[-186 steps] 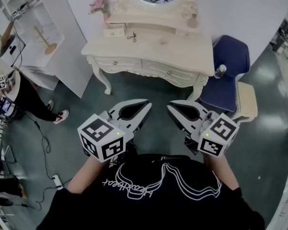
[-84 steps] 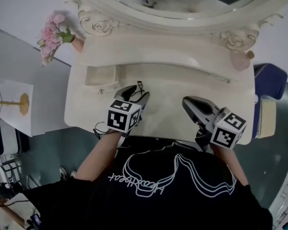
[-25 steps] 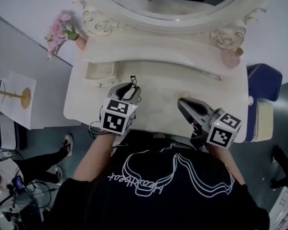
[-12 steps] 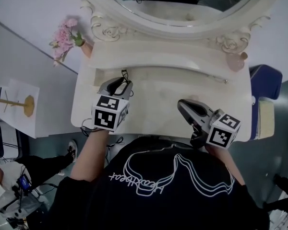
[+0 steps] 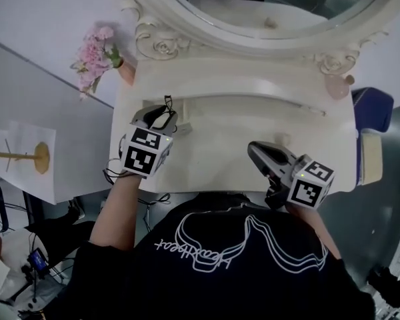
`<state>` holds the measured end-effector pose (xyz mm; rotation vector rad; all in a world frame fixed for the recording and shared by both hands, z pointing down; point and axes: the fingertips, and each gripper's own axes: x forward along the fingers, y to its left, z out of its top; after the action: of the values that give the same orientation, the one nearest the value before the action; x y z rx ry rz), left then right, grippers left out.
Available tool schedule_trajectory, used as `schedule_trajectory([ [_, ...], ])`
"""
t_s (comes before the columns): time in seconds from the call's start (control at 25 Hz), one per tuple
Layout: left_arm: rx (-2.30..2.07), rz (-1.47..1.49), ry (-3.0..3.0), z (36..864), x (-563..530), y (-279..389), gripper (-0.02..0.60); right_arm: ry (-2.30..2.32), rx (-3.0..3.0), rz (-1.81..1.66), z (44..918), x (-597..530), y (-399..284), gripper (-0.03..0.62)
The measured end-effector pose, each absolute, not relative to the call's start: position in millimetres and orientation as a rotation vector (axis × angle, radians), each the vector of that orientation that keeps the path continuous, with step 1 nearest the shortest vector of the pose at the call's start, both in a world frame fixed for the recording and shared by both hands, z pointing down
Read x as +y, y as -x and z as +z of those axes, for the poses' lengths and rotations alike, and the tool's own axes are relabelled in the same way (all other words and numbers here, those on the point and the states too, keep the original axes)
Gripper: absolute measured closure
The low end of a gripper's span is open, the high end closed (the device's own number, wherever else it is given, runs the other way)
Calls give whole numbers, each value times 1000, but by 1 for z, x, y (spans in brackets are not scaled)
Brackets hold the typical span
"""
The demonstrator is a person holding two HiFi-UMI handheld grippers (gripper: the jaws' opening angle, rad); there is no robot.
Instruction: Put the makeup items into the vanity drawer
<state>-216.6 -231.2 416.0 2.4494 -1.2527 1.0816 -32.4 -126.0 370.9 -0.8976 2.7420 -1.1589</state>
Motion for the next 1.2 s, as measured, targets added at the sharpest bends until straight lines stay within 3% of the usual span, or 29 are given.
schedule_trajectory([
  [0.76,-750,1301,-2470,466,-232,238,465,1022,2675,-1182,391,-133,75,591],
  [0.92,-714,1421,-2491,477,-241,245,531,1049,2672,-1175,392,-136,85,591],
  [1.2,-685,1412,-2528,478,-243,248,501,1078,2648,-1180,394,-143,90,591],
])
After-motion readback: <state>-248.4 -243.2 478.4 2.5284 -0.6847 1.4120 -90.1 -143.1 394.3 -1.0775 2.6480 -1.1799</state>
